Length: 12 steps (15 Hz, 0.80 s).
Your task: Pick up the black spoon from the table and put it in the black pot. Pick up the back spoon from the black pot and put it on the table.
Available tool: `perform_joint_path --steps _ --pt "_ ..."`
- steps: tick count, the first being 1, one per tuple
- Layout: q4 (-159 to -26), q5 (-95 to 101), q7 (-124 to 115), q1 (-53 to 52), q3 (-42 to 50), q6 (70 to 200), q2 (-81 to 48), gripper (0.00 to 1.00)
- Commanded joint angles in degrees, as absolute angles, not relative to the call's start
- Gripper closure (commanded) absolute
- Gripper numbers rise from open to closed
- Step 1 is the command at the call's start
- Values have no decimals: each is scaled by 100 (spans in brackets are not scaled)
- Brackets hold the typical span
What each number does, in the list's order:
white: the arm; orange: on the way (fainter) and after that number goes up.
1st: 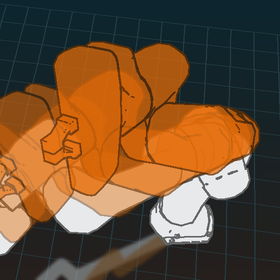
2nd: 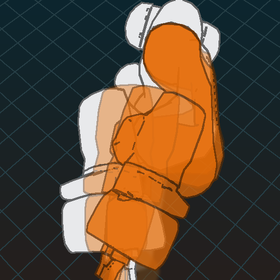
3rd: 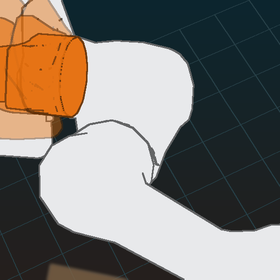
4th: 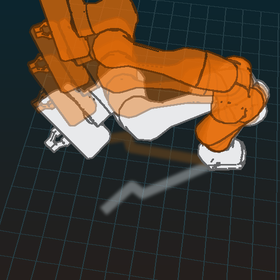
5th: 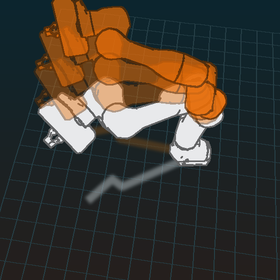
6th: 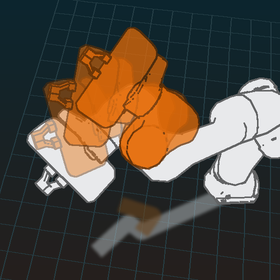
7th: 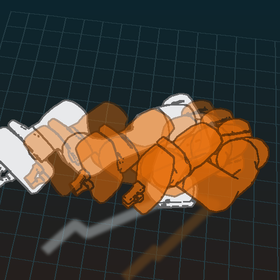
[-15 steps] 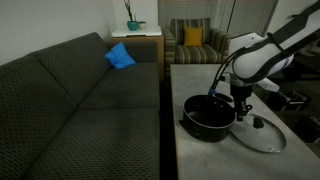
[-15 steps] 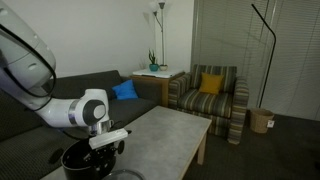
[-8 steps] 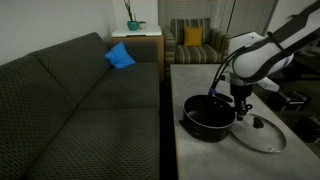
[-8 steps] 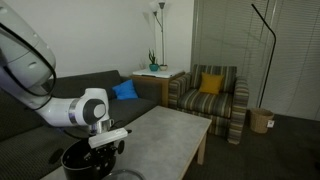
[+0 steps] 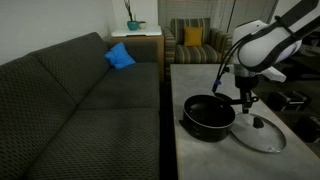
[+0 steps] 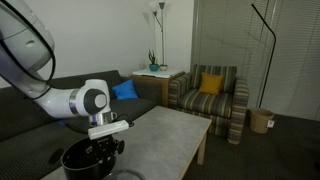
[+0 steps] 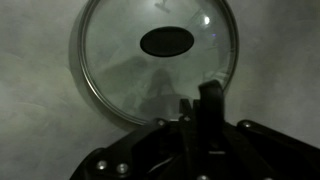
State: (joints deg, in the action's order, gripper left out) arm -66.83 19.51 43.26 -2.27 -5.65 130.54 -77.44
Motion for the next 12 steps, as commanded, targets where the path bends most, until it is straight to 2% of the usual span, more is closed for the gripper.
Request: perform_joint_path --steps 1,12 --pt "-7689 2002 4149 -183 -498 13098 -6989 98" --pt "-9942 2053 4002 -51 -421 13517 -5672 98"
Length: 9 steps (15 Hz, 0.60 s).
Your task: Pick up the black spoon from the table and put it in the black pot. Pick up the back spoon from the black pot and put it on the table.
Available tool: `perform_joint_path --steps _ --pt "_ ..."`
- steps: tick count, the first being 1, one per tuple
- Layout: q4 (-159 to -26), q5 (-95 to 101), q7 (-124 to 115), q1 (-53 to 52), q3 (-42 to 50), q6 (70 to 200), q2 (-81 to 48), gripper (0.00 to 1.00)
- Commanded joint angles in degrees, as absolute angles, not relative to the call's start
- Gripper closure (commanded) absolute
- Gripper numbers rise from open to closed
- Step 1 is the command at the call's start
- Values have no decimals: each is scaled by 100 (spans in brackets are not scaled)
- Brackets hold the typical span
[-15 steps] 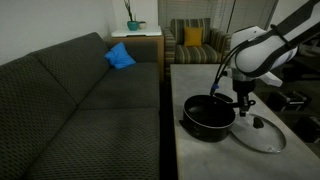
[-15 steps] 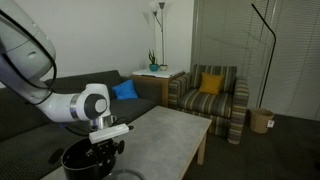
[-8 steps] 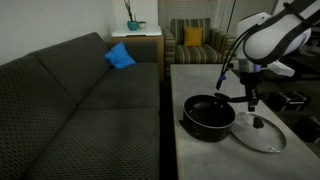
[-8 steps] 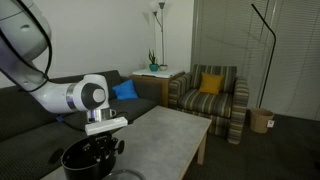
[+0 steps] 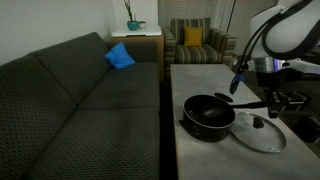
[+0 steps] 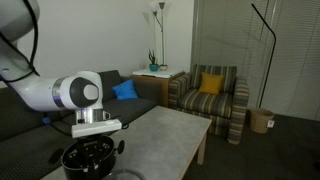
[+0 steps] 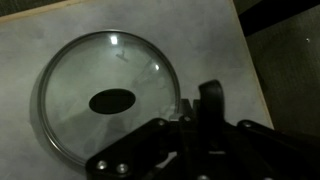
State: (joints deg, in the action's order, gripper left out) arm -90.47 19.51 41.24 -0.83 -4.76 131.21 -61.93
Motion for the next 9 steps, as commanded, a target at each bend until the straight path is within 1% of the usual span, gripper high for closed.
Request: perform_joint_path --steps 1,9 --pt "-10096 2055 3986 -55 -421 13556 -5590 98" --pt "-10985 2027 4187 28 -555 13709 -5157 98"
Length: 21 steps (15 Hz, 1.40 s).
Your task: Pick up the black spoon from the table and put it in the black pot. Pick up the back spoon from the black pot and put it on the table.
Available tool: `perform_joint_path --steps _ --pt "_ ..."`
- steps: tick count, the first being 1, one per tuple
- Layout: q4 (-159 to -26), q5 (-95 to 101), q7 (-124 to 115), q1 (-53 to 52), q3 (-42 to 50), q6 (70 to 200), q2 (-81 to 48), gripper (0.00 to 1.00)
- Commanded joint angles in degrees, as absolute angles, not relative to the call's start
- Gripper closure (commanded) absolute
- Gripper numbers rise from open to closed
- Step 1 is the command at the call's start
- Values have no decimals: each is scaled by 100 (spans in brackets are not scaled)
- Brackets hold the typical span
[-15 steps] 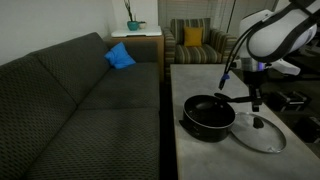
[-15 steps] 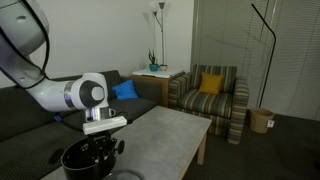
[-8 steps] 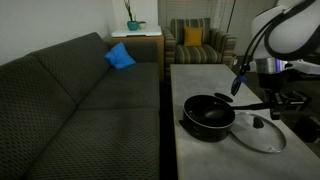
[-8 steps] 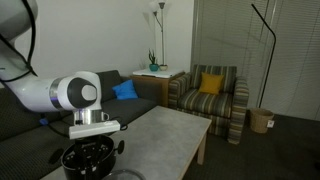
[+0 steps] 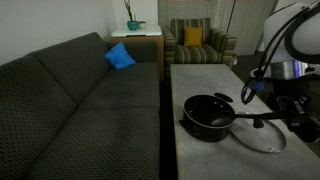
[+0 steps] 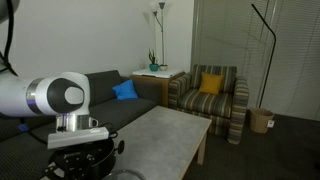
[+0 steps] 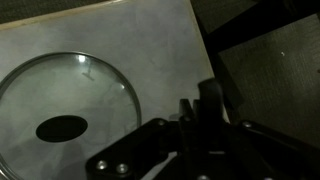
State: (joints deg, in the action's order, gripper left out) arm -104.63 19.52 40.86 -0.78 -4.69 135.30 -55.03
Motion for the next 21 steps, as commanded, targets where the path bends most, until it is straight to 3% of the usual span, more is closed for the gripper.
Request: perform_joint_path --steps 1,11,21 --pt "-11117 2022 4110 19 -550 13840 -5069 98" --pt "-11887 1967 3909 -20 -564 13827 -4235 98" --pt "-10921 1855 5004 150 -870 13726 -5510 98"
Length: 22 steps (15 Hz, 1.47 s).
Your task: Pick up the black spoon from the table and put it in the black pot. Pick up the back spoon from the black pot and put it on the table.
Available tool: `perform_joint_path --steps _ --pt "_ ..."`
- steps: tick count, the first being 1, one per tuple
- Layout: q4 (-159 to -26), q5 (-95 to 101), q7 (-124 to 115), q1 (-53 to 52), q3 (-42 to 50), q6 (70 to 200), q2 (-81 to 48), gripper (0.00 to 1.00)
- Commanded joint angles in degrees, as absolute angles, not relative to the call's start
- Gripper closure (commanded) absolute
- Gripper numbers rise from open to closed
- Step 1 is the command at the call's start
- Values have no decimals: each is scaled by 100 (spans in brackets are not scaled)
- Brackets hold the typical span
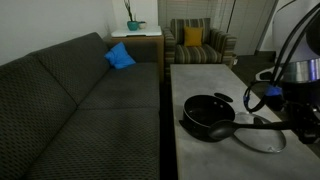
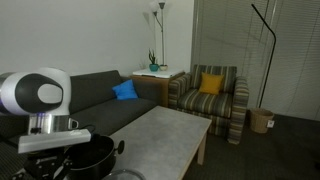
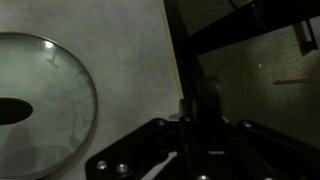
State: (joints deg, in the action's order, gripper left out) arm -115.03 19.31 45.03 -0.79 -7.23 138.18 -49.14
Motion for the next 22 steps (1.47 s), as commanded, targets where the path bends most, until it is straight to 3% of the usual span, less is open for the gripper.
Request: perform_joint_path --steps 1,10,22 --pt "-10693 1846 5097 143 -847 13698 -5741 98" --pt "-8107 1278 6146 394 -1107 12482 -7897 98" --pt "-7014 771 6068 225 -929 11407 -8550 97"
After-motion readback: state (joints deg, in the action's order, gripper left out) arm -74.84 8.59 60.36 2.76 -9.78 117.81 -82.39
